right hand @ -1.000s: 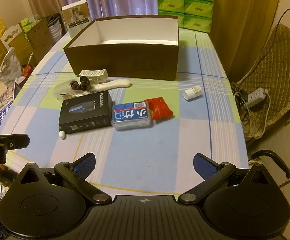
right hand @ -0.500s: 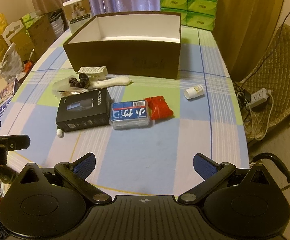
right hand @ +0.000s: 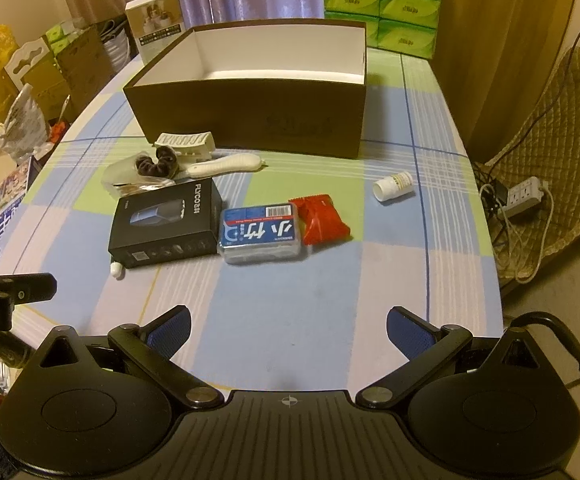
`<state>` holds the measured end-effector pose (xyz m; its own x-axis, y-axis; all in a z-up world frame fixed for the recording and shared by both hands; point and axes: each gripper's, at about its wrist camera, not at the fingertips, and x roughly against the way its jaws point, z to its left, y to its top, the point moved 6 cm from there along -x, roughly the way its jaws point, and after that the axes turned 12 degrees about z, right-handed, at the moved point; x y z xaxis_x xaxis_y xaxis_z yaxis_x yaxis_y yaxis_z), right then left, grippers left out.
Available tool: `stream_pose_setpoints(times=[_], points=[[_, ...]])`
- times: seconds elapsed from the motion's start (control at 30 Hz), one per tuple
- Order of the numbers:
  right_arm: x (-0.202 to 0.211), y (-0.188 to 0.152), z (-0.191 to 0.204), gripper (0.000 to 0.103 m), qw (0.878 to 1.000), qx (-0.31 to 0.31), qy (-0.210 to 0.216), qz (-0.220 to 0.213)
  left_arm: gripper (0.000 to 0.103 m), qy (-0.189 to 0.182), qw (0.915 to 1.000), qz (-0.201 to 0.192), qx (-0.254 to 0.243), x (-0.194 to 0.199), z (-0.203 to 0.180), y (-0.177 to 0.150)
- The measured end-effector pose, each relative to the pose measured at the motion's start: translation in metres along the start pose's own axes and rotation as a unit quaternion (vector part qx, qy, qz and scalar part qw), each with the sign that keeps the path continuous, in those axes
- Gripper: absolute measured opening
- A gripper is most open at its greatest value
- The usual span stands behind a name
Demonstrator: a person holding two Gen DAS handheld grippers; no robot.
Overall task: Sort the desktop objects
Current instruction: 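Move both tools toward the items in front of the box, then grasp the green cream tube with the left tool while the right tool grasps the white pill bottle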
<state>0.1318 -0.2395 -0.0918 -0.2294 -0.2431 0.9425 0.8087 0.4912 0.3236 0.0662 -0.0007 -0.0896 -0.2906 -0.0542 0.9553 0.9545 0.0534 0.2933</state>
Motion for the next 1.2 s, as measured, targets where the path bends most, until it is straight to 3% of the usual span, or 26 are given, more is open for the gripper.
stream_pose_setpoints(times=[0.93,1.2], points=[[-0.014,0.011,-0.017,0.101,1.0,-0.016,-0.005,0.002,0.102,0.005,0.9996,0.011,0.024,-0.014,0.01,0.006],[-0.011,0.015,-0.022,0.101,0.999,-0.02,0.01,-0.031,0.102,0.0,0.9996,0.01,0.024,-0.021,0.014,0.006]])
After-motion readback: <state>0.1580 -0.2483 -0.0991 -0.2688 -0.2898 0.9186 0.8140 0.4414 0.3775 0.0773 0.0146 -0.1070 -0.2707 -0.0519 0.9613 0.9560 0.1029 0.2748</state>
